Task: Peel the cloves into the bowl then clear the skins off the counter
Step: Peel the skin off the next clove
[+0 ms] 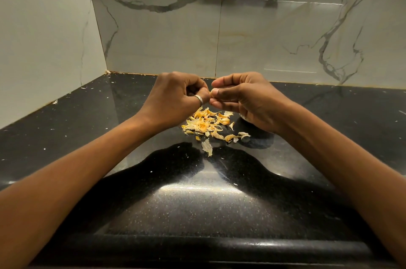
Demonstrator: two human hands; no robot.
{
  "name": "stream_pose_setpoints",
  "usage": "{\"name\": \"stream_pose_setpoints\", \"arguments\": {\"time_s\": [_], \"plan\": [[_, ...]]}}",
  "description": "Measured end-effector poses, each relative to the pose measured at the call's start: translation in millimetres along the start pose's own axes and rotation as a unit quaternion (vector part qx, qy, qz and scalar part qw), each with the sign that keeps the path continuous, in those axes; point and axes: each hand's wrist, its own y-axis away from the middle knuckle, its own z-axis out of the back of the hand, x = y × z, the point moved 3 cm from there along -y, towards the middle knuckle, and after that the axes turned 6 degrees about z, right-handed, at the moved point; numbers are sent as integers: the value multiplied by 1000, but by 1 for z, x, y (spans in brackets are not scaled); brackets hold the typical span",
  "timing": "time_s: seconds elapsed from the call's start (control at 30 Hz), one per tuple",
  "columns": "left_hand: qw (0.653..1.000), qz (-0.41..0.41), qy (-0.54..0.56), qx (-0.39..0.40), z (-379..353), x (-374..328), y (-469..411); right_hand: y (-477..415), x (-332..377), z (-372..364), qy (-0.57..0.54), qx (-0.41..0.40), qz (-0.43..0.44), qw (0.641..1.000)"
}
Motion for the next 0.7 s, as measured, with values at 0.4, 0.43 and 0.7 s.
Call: {"name": "stream_pose_setpoints", "arguments": {"time_s": [0.4, 0.43, 0.7], "plan": [[998, 37, -15, -44, 7, 5, -2, 2, 3, 1, 27, 11, -9, 1000], [998, 41, -15, -50, 8, 5, -2, 2, 3, 1, 31, 11, -9, 999], [996, 58, -32, -57, 8, 7, -4, 3, 5, 3, 37, 8, -1, 999]]}}
